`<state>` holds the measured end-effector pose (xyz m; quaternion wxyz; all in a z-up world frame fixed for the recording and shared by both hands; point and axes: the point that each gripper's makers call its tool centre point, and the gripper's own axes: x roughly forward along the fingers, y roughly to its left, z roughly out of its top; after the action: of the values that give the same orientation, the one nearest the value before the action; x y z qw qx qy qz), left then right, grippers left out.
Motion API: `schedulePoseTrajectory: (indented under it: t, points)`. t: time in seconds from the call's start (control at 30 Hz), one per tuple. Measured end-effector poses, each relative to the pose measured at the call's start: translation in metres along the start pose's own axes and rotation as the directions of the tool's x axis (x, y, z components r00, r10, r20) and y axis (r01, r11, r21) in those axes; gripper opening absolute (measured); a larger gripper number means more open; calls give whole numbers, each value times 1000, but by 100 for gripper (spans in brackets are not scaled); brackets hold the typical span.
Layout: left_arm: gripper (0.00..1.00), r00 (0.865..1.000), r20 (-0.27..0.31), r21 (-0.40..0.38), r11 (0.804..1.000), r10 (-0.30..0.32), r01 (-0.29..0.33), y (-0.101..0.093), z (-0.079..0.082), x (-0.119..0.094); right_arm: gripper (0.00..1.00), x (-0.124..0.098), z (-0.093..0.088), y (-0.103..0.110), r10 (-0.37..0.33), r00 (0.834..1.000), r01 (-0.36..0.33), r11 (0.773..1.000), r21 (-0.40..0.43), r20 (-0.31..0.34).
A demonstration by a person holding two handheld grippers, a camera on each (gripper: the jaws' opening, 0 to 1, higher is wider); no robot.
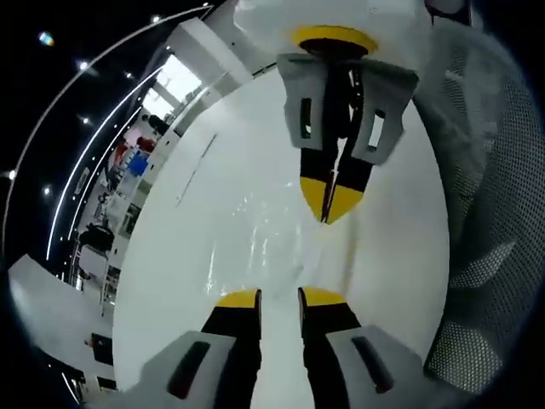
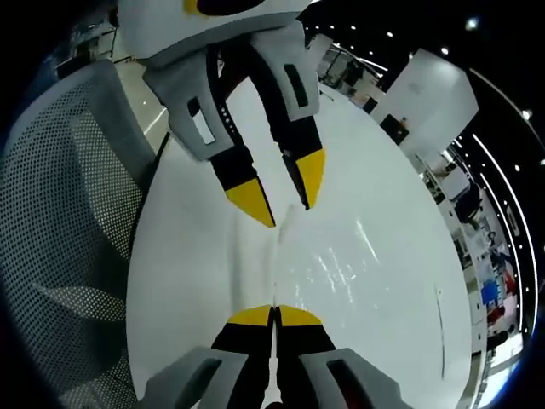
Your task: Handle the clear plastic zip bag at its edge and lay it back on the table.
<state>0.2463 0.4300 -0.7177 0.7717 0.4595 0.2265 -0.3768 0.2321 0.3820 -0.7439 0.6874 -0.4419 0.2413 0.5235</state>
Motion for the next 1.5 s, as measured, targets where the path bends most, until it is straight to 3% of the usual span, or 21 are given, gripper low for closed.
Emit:
schedulePoseTrajectory:
  t: [0.07, 0.13, 0.2, 0.5, 0.73, 1.5]
  points:
    - [9, 1000, -2, 29, 1000, -5, 5, -2, 3, -2, 0, 0, 0, 0, -1, 1000, 1, 1000, 0, 1]
    - [2, 999, -44, 22, 999, -22, 23, -5, -4, -1, 0, 0, 0, -1, -2, 1000, 2, 1000, 1, 1]
    - [0, 999, -29, 1, 1000, -24, 24, -5, -3, -1, 0, -1, 0, -2, -6, 1000, 6, 1000, 3, 3]
    - [0, 999, -16, -6, 1000, -30, 29, -5, 0, -3, 0, -2, 1, -5, -16, 1000, 16, 999, 37, 19]
    - [0, 999, 7, 26, 998, -50, 49, -9, 5, -4, 5, -8, 24, -7, 0, 993, -11, 996, 92, 120]
    - [0, 996, 20, 91, 993, -83, 81, -15, 8, -4, 1, 2, 50, 2, 52, 987, -46, 998, -42, 154]
